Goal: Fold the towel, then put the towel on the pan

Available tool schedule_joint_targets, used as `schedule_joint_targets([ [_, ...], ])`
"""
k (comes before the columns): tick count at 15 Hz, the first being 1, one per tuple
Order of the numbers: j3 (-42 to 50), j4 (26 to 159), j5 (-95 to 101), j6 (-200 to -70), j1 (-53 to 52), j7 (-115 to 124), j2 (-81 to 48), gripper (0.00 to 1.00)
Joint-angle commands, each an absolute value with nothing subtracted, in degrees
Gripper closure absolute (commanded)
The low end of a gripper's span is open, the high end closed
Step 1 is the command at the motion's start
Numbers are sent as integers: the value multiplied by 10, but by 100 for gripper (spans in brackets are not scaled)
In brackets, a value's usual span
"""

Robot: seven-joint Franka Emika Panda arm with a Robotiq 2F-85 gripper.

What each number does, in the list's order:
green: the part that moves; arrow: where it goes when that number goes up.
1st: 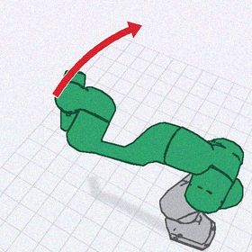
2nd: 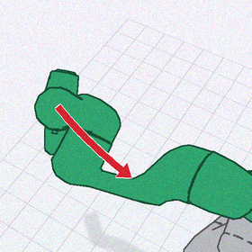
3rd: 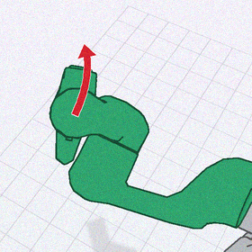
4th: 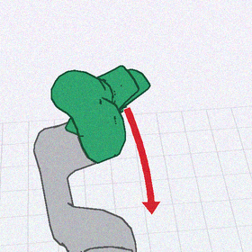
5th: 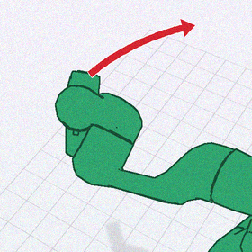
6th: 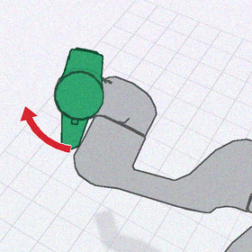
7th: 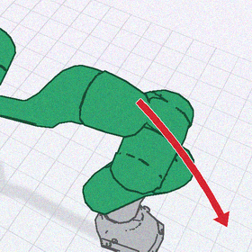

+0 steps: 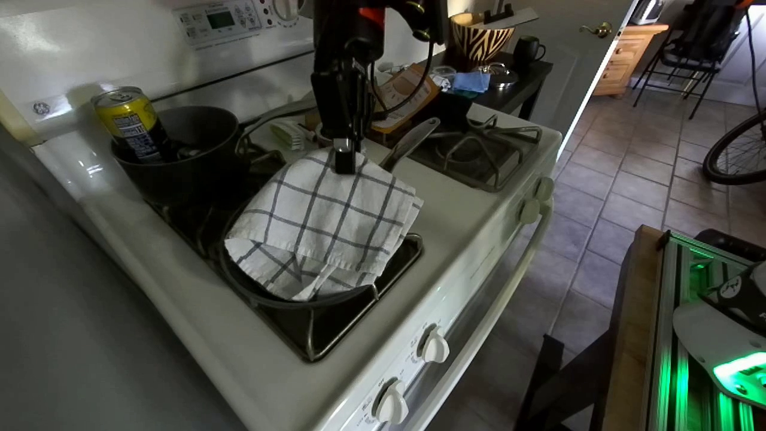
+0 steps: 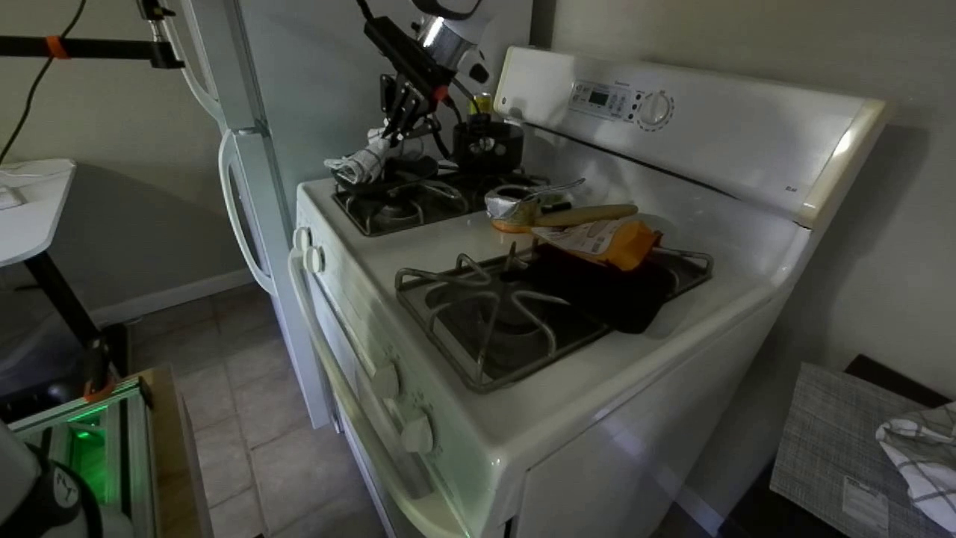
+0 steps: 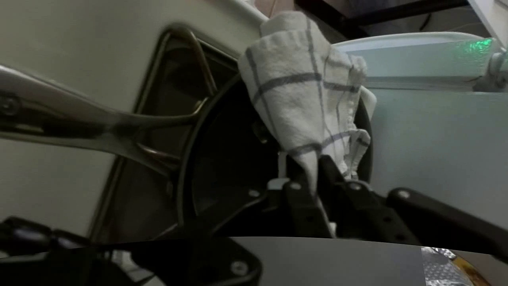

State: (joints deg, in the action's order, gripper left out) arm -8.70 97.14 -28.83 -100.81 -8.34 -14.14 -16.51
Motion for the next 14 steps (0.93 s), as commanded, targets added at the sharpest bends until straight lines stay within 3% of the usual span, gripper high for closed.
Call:
schedule_joint_targets([
  [1,-100,946,-246,-988,-92,-117,-189,52],
  [6,-124,933,-210,-1016,-124,-110,-224,14],
  [7,-126,924,-194,-1025,-131,-107,-233,21],
  [8,-126,911,-174,-1028,-138,-106,-245,49],
  [10,-125,894,-135,-1038,-150,-103,-256,47],
  [13,-125,877,-94,-1044,-156,-101,-262,73],
  [14,-127,875,-90,-1039,-158,-99,-261,30],
])
